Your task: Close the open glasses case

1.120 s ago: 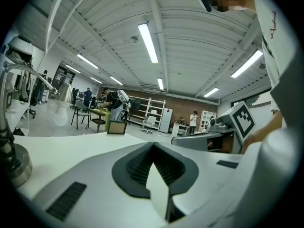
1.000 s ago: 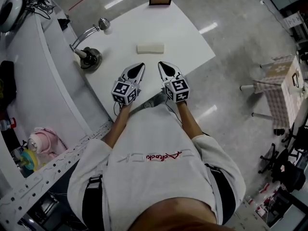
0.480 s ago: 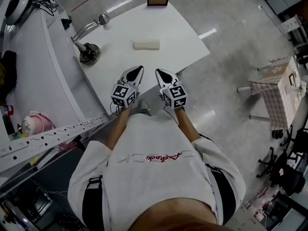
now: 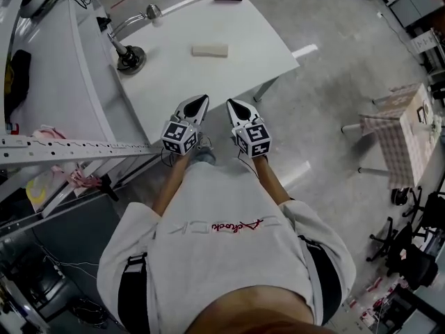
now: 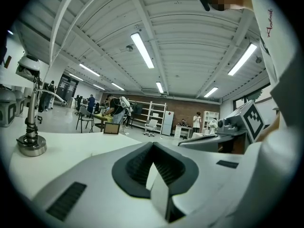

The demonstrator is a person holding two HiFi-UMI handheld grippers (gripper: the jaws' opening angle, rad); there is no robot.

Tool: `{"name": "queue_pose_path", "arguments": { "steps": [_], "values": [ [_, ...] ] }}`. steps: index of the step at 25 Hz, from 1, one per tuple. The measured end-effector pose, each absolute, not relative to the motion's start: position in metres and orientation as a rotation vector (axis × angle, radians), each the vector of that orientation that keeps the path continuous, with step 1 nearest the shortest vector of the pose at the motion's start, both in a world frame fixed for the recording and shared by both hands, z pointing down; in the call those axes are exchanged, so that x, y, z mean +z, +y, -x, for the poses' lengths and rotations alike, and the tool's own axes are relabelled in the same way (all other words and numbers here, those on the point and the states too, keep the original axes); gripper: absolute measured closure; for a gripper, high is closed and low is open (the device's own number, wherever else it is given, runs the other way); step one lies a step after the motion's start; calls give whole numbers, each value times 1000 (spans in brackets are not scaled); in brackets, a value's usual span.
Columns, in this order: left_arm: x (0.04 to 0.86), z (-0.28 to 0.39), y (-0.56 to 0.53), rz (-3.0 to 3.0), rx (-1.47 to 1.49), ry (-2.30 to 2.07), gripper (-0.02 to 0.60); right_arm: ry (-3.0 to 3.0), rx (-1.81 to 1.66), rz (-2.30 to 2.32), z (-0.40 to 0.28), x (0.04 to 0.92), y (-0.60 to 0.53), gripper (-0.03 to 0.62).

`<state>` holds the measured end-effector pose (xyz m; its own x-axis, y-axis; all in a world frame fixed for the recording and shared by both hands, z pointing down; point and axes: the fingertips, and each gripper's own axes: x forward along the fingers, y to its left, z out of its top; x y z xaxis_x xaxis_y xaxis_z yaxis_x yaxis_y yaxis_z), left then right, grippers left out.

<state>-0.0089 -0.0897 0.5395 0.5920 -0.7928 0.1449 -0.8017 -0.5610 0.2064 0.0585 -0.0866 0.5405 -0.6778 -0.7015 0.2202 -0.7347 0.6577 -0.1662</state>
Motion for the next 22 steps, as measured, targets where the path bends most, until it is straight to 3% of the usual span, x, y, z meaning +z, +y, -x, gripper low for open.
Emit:
{"name": "queue_pose_path", "arguments": {
  "steps": [22],
  "values": [
    [536, -5, 20, -2595, 31, -1365, 555, -2746, 309, -1228, -79, 545, 18, 577]
  ]
}}
